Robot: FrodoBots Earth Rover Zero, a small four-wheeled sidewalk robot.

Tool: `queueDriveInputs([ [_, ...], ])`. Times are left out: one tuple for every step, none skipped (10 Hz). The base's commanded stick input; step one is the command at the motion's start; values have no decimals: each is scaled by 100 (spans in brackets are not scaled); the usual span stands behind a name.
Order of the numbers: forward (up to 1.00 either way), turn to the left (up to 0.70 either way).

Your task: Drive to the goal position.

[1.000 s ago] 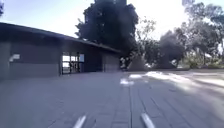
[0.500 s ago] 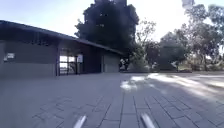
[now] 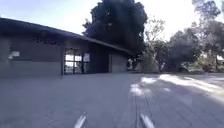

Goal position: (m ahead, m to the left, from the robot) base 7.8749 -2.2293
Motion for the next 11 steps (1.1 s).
queueDriveInputs([
  [100, 16],
  [100, 40],
  [100, 40],
  [100, 0],
  [100, 0],
  [100, 0],
  [100, 0],
  [100, 0],
  [100, 0],
  [100, 0],
  [100, 0],
])
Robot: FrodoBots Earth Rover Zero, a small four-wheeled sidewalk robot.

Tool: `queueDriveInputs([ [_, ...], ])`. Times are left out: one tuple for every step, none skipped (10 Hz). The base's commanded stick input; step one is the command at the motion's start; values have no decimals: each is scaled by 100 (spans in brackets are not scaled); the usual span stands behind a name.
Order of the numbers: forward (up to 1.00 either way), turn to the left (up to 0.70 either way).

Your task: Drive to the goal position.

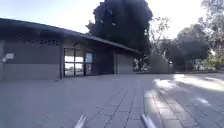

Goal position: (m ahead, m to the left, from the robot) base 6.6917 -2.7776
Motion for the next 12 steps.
queueDriveInputs([
  [100, 0],
  [100, 0],
  [100, 0],
  [100, 0],
  [100, 0],
  [100, 0],
  [100, 0],
  [100, 0],
  [100, 0],
  [100, 0],
  [100, 0],
  [100, 0],
])
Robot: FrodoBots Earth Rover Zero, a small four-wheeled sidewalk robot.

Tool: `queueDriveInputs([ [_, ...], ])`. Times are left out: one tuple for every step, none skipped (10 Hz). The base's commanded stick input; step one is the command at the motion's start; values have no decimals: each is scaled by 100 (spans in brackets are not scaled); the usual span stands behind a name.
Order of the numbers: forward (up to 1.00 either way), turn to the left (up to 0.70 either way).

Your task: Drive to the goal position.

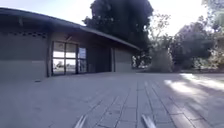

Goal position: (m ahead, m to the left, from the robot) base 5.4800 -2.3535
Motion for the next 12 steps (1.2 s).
queueDriveInputs([
  [100, 0],
  [100, 40],
  [100, 40],
  [100, 0],
  [100, 0],
  [100, 0],
  [100, 0],
  [100, 0],
  [100, 0],
  [100, 0],
  [100, 0],
  [100, 0],
])
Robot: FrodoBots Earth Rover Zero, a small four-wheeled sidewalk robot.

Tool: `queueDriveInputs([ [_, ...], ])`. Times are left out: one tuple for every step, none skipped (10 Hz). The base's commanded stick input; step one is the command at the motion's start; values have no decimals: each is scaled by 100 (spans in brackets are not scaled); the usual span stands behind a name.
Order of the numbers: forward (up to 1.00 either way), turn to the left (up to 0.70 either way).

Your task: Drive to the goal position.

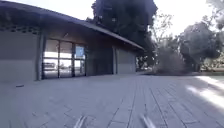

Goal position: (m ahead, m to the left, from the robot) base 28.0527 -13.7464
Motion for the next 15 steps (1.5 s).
queueDriveInputs([
  [100, 0],
  [100, 0],
  [100, 0],
  [100, 0],
  [100, 0],
  [100, 0],
  [100, 0],
  [100, 0],
  [100, 0],
  [100, 0],
  [100, 0],
  [100, 0],
  [100, -5],
  [100, -13],
  [100, -21],
])
